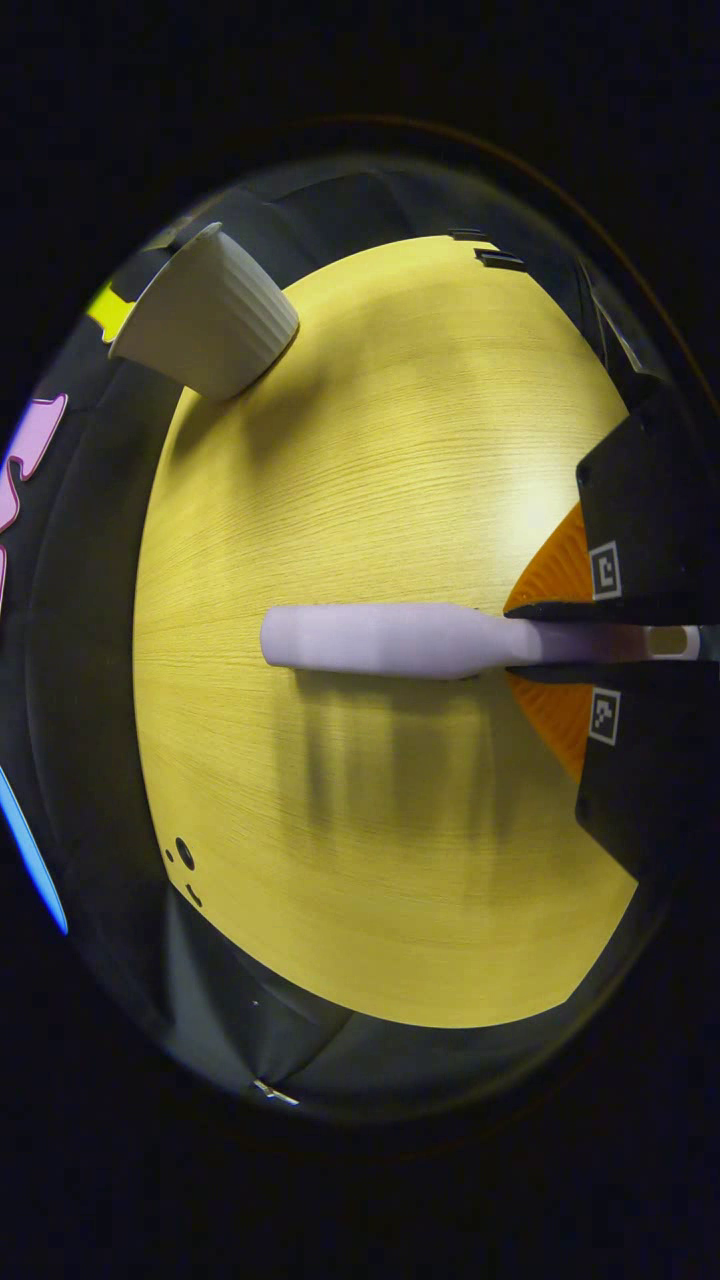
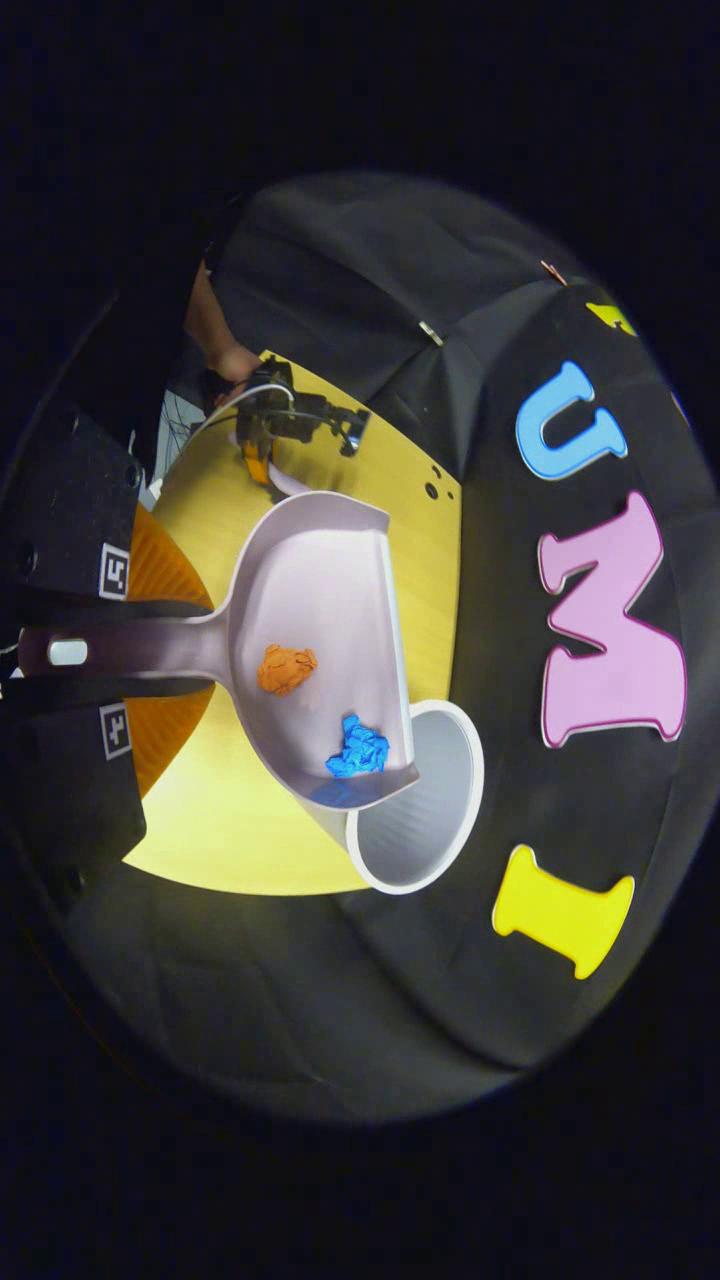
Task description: Pick up the small broom and dustpan from the desktop, sweep the trash into the dustpan with the broom, and then empty the trash into the garbage bin.
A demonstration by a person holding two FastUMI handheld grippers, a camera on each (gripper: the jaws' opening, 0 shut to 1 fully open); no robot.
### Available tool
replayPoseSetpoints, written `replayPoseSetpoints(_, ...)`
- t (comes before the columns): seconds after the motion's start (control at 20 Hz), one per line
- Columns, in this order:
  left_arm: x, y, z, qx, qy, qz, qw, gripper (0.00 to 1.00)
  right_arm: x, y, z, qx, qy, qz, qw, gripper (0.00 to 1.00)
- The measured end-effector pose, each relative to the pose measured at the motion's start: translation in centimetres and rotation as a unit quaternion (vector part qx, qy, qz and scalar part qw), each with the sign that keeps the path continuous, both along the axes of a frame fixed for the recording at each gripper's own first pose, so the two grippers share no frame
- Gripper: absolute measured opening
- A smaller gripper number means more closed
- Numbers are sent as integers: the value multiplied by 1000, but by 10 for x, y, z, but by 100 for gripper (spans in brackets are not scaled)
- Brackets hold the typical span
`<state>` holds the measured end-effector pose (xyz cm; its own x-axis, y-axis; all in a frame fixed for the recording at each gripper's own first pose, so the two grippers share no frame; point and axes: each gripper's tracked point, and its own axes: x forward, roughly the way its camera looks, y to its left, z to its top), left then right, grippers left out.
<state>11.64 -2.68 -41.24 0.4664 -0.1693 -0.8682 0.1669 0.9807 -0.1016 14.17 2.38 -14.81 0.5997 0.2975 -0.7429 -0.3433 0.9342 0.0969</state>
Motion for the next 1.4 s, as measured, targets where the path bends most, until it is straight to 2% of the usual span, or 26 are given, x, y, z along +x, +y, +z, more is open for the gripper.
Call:
replayPoseSetpoints(0.15,-5,0,-1,-2,2,3,1000,18,39,-39,6,-40,-18,-26,999,22)
replayPoseSetpoints(0.35,-9,0,0,-4,4,10,1000,18,85,-72,2,-66,-15,-57,996,22)
replayPoseSetpoints(0.4,-9,0,0,-4,4,11,1000,21,97,-80,1,-76,-14,-63,995,22)
replayPoseSetpoints(0.45,-10,0,0,-4,4,12,1000,18,108,-85,0,-82,-13,-67,994,22)
replayPoseSetpoints(0.5,-9,0,0,-4,4,13,1000,21,119,-90,-1,-92,-14,-71,993,22)
replayPoseSetpoints(0.6,-10,-1,0,-5,4,16,1000,18,136,-102,-6,-133,-16,-63,989,22)
replayPoseSetpoints(0.75,-10,-2,0,-7,4,23,1000,18,152,-103,-11,-159,-7,-50,986,23)
replayPoseSetpoints(1.0,-11,-3,0,-8,7,26,1000,18,168,-115,-11,-261,-13,3,965,23)
replayPoseSetpoints(1.1,-12,-2,0,-5,6,25,1000,18,174,-119,-6,-312,-24,32,949,22)
replayPoseSetpoints(1.15,-12,-2,0,-5,6,25,1000,14,179,-122,-1,-342,-35,46,938,22)
replayPoseSetpoints(1.2,-12,-2,0,-4,5,25,1000,18,183,-123,4,-369,-48,58,926,23)
replayPoseSetpoints(1.3,-12,-2,0,-4,5,26,1000,18,190,-126,16,-412,-74,73,905,23)
replayPoseSetpoints(1.4,-12,-3,0,-5,6,27,1000,18,188,-128,24,-432,-86,80,894,23)
